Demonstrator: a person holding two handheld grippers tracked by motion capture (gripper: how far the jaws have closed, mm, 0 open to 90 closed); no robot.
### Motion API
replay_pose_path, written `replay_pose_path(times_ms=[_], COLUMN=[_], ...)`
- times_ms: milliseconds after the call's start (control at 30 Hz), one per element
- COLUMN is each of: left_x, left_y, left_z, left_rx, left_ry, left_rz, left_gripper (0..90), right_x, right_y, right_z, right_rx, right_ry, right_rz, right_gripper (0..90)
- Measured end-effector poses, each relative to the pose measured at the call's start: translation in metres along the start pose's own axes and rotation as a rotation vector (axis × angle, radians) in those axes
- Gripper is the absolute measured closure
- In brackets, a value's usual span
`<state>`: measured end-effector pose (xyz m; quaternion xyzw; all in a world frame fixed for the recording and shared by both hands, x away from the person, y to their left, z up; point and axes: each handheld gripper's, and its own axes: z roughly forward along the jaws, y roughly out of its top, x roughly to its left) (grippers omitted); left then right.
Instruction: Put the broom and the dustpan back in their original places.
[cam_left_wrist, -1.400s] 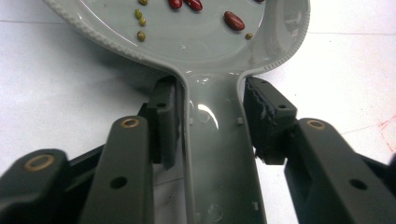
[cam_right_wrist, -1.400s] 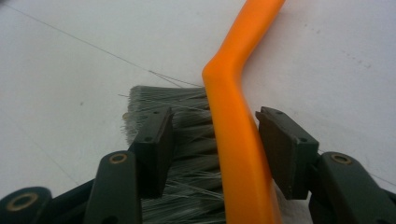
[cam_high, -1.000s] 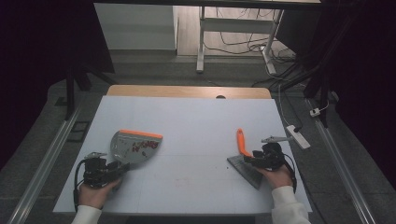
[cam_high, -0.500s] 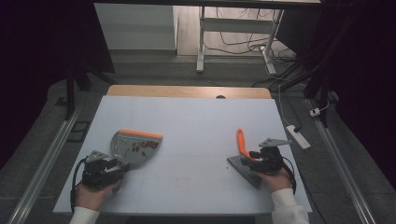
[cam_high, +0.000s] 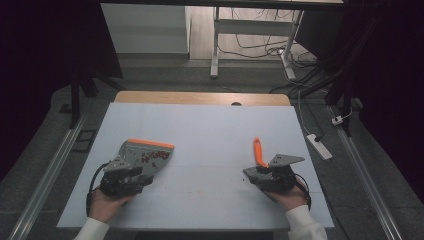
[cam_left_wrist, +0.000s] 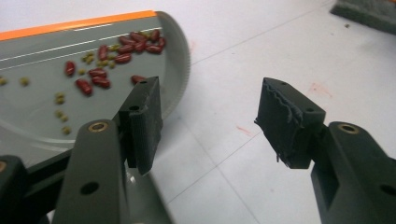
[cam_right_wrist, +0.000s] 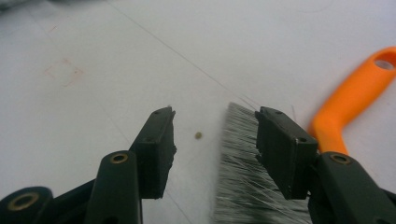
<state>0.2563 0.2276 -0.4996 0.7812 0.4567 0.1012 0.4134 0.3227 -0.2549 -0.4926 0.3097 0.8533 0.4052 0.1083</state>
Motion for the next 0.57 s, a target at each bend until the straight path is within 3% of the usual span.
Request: replay_pose_path(times_ms=[300, 567], left_x=[0.002, -0.001], left_y=[0.005, 0.004], left_z=[0.013, 0.014], left_rx=[0.029, 0.036], left_ry=[-0.049, -0.052], left_rz=[0.026, 0.039], left_gripper=[40.0, 39.7], right_x=[0.007, 0.007], right_y=[-0.001, -0.001], right_z=[0.001, -0.002], right_rx=[-0.024, -0.038], right_ry=[0.021, 0.014], right_rz=[-0.053, -0.06], right_gripper=[46.6, 46.6])
